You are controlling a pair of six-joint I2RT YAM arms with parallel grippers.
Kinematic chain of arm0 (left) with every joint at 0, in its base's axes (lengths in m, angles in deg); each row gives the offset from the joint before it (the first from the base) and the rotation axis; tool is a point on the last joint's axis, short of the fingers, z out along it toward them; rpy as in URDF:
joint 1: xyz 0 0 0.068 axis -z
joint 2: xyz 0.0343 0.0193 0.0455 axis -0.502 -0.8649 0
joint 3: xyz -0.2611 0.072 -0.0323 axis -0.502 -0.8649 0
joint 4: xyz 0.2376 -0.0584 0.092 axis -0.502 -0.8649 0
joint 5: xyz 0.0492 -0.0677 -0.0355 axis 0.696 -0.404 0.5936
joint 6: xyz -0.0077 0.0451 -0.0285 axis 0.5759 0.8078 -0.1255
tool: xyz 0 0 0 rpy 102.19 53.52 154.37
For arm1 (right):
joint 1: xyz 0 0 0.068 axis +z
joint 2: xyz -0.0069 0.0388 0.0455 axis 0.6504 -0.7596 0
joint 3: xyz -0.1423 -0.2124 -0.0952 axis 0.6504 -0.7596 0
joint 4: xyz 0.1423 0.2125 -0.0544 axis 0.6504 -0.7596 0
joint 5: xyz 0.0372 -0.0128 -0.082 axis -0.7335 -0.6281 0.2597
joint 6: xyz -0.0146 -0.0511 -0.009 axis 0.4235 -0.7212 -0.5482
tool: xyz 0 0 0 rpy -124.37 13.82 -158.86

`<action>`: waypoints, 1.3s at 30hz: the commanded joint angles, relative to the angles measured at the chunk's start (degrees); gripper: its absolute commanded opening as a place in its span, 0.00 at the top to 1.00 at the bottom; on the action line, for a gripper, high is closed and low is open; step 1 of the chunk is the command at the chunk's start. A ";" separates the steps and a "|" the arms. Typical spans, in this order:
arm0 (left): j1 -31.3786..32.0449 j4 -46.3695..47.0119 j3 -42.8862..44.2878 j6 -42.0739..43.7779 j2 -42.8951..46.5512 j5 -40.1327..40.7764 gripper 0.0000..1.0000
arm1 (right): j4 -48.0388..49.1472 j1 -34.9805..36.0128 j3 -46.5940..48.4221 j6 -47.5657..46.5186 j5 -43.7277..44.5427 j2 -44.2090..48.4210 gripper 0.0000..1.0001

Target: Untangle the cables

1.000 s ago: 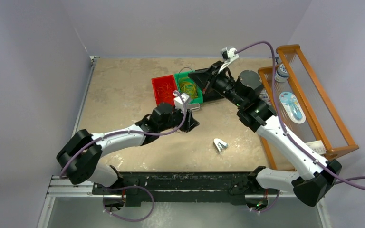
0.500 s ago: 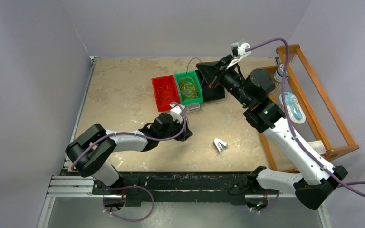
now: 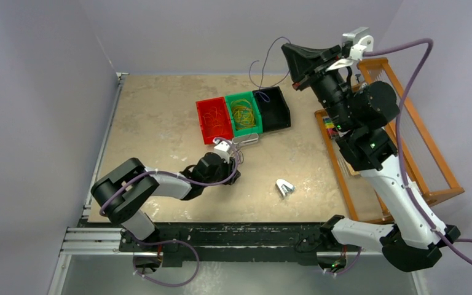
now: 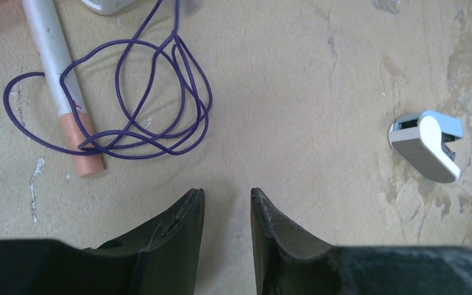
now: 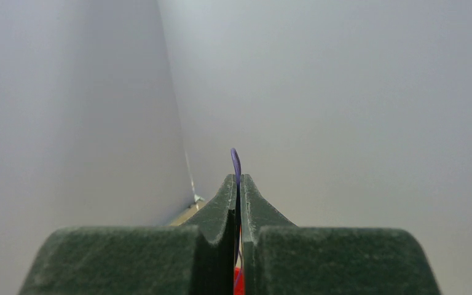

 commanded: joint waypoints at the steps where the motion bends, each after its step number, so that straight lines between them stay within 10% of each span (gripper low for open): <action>1: 0.24 6.18 -1.42 -2.18 -2.15 1.07 0.67 | 2.54 -0.32 4.60 -4.77 3.35 0.36 1.00; 22: 0.30 0.79 -3.04 -3.54 2.09 -0.90 0.78 | 1.84 -1.78 13.93 -14.13 15.74 -7.87 1.00; 39: 3.74 -11.05 -5.82 -3.85 17.48 -0.58 0.86 | 1.28 -15.44 17.67 -6.65 2.02 -20.80 1.00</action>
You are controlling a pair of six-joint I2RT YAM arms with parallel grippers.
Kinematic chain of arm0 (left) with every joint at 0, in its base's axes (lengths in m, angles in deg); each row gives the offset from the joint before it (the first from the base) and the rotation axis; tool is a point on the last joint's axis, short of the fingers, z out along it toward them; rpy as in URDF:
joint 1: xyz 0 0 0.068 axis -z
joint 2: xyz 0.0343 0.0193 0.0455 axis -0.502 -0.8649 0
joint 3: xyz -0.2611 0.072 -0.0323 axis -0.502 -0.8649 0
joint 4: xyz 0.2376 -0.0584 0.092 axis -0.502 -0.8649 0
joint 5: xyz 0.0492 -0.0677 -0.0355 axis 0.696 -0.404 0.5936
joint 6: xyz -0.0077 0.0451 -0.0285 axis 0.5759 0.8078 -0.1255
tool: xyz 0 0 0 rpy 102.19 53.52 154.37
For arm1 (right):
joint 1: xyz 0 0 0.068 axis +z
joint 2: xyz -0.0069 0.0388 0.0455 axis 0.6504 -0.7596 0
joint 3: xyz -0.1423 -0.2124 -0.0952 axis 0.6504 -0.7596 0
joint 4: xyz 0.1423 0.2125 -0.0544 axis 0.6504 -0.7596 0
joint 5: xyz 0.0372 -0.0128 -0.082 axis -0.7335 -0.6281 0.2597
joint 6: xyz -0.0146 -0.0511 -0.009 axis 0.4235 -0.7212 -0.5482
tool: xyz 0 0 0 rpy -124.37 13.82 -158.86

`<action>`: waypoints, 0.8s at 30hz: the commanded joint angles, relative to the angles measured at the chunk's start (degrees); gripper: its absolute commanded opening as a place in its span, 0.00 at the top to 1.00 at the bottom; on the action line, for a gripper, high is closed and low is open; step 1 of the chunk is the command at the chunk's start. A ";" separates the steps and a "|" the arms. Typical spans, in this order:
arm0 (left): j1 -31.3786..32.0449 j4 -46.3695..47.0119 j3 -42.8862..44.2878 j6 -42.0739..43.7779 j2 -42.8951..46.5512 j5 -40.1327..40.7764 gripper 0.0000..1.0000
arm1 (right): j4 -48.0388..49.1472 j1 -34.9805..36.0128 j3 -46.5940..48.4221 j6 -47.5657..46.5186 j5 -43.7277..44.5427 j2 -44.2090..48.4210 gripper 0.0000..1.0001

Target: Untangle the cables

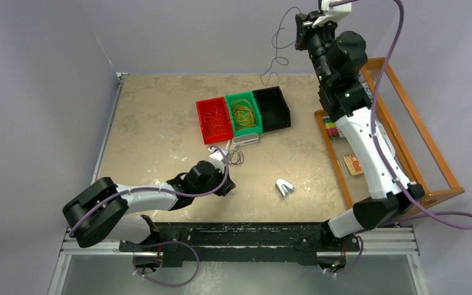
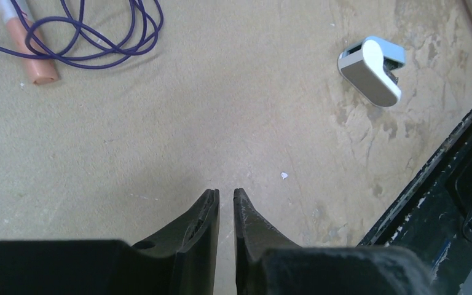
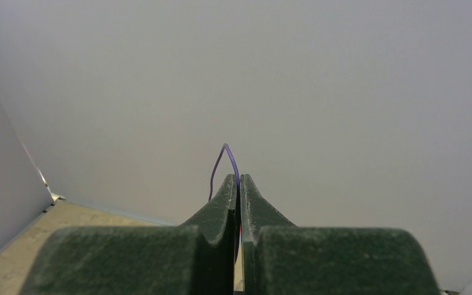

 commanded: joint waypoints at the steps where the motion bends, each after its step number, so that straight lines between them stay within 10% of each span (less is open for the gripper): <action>1: 0.23 -2.64 0.25 -0.74 4.90 3.36 0.85 | 2.85 -2.08 4.03 2.13 -4.74 -2.43 1.00; 24: 0.09 -5.93 3.95 0.30 3.93 11.45 0.83 | 3.91 -9.27 -0.26 6.08 -10.49 -10.94 1.00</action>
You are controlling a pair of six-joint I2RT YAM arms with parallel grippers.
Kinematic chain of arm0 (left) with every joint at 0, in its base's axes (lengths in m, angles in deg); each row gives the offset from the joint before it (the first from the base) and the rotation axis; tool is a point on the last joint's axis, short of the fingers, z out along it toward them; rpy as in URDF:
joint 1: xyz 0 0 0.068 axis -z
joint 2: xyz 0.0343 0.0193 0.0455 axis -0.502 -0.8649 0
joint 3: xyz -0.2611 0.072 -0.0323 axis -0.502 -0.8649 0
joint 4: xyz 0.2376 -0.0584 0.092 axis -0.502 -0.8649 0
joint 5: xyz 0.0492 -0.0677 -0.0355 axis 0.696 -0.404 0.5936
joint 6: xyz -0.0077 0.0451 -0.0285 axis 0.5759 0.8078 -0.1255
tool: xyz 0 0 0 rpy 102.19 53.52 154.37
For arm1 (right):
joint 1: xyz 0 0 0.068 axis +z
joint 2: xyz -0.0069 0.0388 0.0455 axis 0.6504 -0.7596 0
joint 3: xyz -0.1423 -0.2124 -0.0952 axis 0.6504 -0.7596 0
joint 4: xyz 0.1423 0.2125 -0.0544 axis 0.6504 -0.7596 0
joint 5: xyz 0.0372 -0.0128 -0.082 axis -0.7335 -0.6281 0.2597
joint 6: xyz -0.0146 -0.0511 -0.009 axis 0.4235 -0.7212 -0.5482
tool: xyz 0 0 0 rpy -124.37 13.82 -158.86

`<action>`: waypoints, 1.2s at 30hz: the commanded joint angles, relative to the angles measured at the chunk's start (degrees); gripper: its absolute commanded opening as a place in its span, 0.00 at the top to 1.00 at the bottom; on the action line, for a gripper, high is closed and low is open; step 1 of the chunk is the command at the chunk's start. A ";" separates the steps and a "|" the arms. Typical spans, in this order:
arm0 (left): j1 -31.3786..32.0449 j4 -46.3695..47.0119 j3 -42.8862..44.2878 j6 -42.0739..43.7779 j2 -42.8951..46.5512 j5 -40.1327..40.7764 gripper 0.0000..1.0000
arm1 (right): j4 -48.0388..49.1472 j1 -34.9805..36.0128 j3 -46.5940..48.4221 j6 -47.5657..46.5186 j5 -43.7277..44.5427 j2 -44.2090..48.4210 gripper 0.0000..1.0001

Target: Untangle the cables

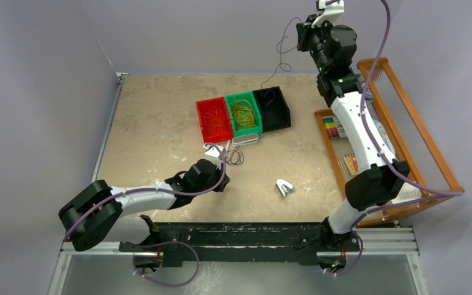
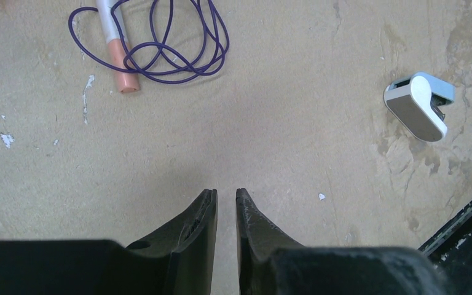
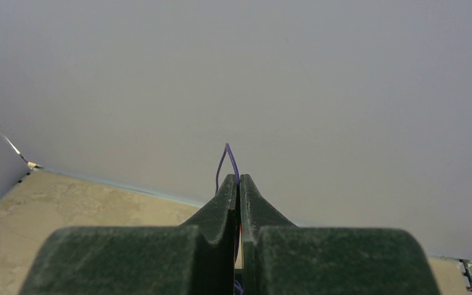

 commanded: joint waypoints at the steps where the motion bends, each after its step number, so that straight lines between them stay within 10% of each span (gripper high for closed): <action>1: -0.02 0.58 2.68 0.19 -0.35 2.26 0.83 | 3.26 -0.49 -0.97 1.10 -1.53 -0.89 1.00; 36: -0.03 -3.51 7.36 2.17 -1.15 5.17 0.83 | 5.35 -1.29 -15.32 3.36 -1.73 -9.65 1.00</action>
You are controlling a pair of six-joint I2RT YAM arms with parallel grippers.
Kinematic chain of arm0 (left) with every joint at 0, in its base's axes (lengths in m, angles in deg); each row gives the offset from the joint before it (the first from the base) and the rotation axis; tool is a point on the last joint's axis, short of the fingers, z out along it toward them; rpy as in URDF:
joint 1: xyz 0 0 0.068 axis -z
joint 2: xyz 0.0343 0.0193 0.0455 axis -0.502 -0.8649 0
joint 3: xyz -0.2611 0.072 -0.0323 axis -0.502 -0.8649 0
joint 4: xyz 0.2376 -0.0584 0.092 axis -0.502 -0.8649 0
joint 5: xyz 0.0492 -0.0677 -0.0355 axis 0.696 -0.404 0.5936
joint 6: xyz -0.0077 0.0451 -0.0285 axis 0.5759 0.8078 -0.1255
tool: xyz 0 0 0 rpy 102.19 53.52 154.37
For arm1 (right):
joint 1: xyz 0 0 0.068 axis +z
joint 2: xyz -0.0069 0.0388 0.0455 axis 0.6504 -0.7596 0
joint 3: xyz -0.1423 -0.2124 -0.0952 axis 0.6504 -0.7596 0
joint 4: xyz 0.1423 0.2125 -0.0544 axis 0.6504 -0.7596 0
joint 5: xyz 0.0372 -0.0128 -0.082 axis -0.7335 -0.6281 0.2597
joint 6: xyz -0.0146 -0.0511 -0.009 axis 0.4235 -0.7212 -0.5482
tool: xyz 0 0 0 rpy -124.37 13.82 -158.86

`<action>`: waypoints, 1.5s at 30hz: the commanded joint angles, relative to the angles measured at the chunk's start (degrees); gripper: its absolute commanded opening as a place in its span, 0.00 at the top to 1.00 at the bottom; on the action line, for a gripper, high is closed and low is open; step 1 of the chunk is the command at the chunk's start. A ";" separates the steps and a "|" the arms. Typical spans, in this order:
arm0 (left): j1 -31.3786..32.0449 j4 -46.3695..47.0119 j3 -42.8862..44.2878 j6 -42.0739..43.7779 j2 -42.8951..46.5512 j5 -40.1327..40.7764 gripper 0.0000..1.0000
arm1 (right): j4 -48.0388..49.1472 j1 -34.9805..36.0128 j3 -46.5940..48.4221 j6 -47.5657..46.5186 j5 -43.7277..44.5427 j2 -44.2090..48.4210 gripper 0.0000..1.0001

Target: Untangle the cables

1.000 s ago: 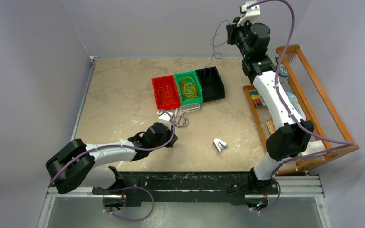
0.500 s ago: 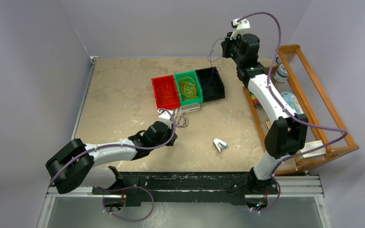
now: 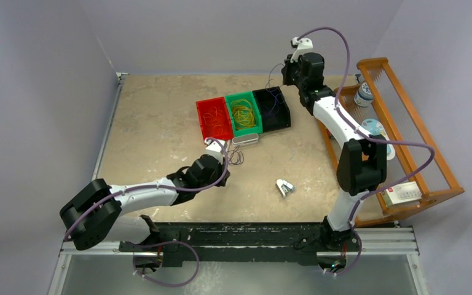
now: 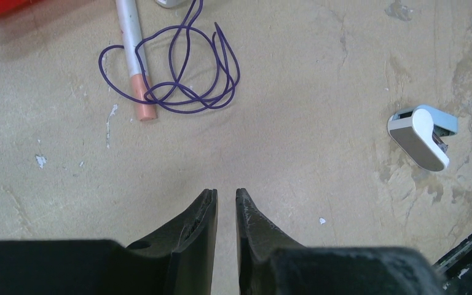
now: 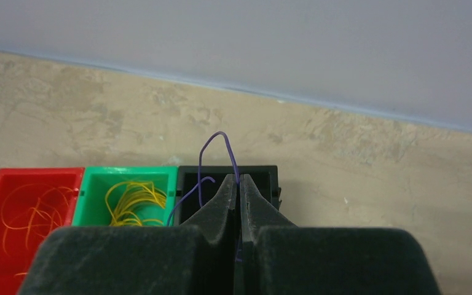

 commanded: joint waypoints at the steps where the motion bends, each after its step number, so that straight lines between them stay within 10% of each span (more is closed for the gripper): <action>1: -0.04 0.51 3.06 1.71 -0.47 1.10 0.83 | 2.97 -0.64 -0.80 1.28 -0.74 -0.92 1.00; 45: -0.38 -1.08 4.89 2.73 -1.07 2.32 0.84 | 2.06 0.38 -0.30 -0.13 -13.88 -17.90 1.00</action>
